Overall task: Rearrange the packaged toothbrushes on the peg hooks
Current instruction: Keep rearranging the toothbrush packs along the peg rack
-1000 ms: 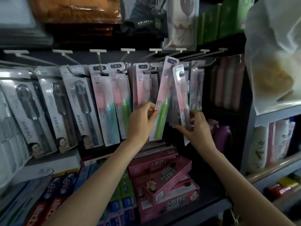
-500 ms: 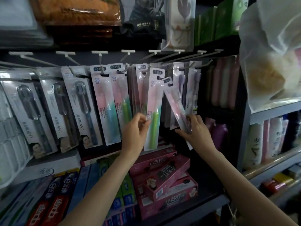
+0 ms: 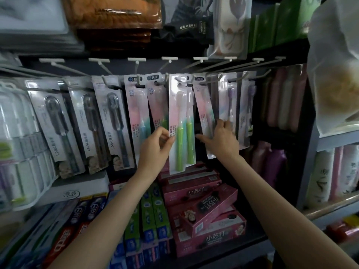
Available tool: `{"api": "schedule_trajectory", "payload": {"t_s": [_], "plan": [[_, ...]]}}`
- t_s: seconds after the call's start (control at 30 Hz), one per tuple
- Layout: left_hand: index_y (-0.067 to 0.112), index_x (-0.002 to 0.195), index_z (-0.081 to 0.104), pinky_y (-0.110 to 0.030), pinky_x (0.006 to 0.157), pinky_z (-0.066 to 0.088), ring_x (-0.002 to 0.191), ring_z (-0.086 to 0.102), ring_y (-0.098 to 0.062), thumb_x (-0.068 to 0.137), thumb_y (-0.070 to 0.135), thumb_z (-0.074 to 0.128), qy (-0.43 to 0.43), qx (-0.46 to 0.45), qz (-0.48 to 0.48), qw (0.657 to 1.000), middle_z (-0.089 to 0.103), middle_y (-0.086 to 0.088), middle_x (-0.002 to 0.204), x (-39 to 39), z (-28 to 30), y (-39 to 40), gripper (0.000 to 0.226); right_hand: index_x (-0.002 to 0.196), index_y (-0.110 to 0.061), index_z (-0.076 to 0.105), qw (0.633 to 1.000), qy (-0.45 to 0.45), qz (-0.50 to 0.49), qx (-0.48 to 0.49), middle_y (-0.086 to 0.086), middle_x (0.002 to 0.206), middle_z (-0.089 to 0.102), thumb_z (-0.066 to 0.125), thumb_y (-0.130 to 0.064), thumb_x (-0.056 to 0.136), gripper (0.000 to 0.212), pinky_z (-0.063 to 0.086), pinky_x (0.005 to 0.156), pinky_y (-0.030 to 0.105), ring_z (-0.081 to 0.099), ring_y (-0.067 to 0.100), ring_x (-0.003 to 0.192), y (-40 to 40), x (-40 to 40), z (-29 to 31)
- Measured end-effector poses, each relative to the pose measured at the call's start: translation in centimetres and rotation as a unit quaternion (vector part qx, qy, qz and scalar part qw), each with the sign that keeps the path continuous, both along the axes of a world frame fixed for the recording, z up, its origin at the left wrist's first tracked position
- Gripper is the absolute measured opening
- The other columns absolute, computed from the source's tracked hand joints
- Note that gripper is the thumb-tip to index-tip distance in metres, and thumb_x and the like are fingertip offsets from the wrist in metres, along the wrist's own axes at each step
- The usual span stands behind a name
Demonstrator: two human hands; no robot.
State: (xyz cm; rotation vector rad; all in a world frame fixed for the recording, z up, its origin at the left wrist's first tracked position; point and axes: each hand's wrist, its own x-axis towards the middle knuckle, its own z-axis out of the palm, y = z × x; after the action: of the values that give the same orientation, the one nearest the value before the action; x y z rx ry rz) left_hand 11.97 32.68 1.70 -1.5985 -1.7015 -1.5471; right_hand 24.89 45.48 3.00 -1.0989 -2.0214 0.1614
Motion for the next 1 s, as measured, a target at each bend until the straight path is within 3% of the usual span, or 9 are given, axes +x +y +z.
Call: {"api": "schedule_trajectory", "payload": {"t_s": [0.1,0.3,0.43,0.53,0.63,0.83,1.0], "plan": [[0.011,0.08,0.05,-0.01,0.058,0.039,0.064,0.051,-0.002,0.089,0.015,0.059,-0.005,-0.006,-0.001,1.0,0.051,0.01,0.068,-0.2,0.3,0.3,0.013,0.135,-0.003,0.03,1.0,0.018,0.023,-0.007,0.019,0.137,0.032,0.064,-0.051,0.079,0.082,0.046,0.088,0.045,0.041,0.037,0.122,0.1,0.7,-0.8],[0.01,0.083,0.053,-0.013,0.061,0.042,0.069,0.055,-0.009,0.088,0.018,0.059,-0.029,-0.011,-0.008,0.999,0.055,0.006,0.072,-0.3,0.1,1.1,0.011,0.116,-0.005,0.053,0.981,0.127,0.146,-0.009,0.009,0.113,0.049,0.061,-0.023,0.087,0.035,0.048,0.082,0.033,0.057,0.027,0.095,-0.6,2.2,-0.9],[0.012,0.083,0.053,-0.031,0.068,0.052,0.073,0.057,-0.014,0.088,0.02,0.06,-0.067,-0.019,-0.017,0.997,0.056,0.005,0.074,-0.1,0.6,1.8,0.012,0.117,-0.01,0.054,0.952,0.147,0.252,-0.093,-0.003,0.102,0.056,0.062,-0.027,0.087,0.036,0.043,0.074,0.015,0.055,0.01,0.094,-1.8,1.8,-0.8],[0.019,0.075,0.052,-0.045,0.075,0.055,0.076,0.06,-0.017,0.087,0.019,0.061,-0.119,-0.049,-0.041,0.991,0.058,0.003,0.075,0.0,1.0,2.0,0.015,0.119,-0.01,0.051,0.917,0.161,0.325,-0.169,0.002,0.101,0.06,0.061,-0.022,0.088,0.035,0.05,0.086,0.027,0.059,0.018,0.096,-2.1,1.0,-1.1],[0.021,0.07,0.05,-0.049,0.076,0.055,0.078,0.064,-0.025,0.086,0.017,0.063,-0.172,-0.075,-0.062,0.98,0.061,-0.003,0.075,0.4,1.3,2.1,0.021,0.124,-0.008,0.048,0.907,0.162,0.343,-0.185,0.015,0.104,0.061,0.061,-0.016,0.088,0.04,0.051,0.084,0.036,0.061,0.026,0.093,-2.3,0.4,-1.1],[0.024,0.066,0.043,-0.038,0.067,0.055,0.067,0.063,-0.017,0.086,0.016,0.063,-0.065,-0.062,0.004,0.996,0.061,0.001,0.068,1.0,1.7,2.2,0.029,0.123,-0.012,0.048,0.911,0.163,0.336,-0.177,0.015,0.106,0.061,0.06,-0.013,0.088,0.037,0.051,0.078,0.033,0.061,0.026,0.094,-1.9,0.0,-1.0],[0.022,0.071,0.045,-0.041,0.07,0.055,0.072,0.063,-0.02,0.087,0.018,0.062,-0.039,-0.071,0.004,0.997,0.063,-0.004,0.073,1.0,2.2,2.5,0.023,0.116,-0.01,0.049,0.908,0.178,0.341,-0.168,0.022,0.105,0.061,0.059,-0.01,0.088,0.03,0.053,0.083,0.046,0.06,0.034,0.096,-2.0,-0.1,-0.8]]}}
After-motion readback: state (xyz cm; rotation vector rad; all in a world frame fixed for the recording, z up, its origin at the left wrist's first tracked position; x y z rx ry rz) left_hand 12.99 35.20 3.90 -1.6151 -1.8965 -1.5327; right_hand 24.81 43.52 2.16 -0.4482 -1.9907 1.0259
